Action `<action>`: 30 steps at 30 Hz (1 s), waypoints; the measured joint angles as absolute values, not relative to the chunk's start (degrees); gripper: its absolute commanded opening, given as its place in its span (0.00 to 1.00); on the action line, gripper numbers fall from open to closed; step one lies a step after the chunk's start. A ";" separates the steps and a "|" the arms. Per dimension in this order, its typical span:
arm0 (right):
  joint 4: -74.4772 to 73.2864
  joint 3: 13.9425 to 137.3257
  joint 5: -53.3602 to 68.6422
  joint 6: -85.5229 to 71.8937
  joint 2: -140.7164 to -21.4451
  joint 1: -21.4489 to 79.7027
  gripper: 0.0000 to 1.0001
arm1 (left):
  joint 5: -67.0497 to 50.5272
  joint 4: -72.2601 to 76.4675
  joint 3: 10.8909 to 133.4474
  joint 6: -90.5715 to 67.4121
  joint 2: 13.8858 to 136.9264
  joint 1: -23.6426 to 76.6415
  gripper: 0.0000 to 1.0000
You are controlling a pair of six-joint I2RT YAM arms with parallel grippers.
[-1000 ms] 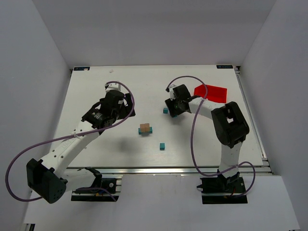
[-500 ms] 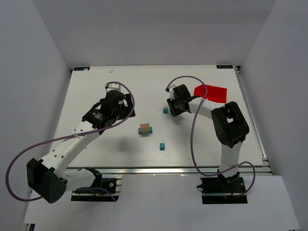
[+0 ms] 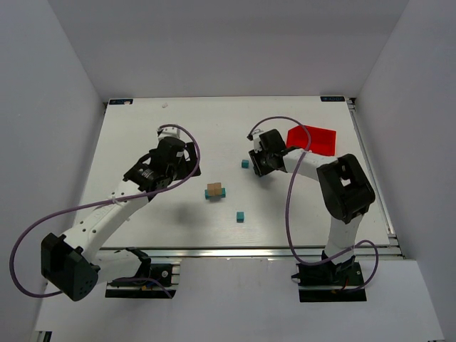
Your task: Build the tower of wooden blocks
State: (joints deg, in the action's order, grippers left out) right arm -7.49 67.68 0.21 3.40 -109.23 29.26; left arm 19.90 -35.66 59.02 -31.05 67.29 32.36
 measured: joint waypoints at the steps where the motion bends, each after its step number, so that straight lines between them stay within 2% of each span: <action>1: -7.49 66.74 0.40 3.49 -108.49 29.26 0.12 | 19.68 -35.55 58.63 -31.03 67.29 32.36 0.98; 15: -9.21 59.24 9.87 16.97 -89.49 29.65 0.08 | 16.47 -32.60 56.36 -31.73 68.12 30.50 0.98; 23: -14.11 67.59 19.57 30.22 -87.15 34.81 0.10 | 12.53 -29.21 52.60 -34.52 69.58 21.37 0.98; 30: -19.38 77.01 27.03 40.05 -91.42 41.65 0.10 | 9.34 -26.52 52.73 -36.80 72.14 13.78 0.98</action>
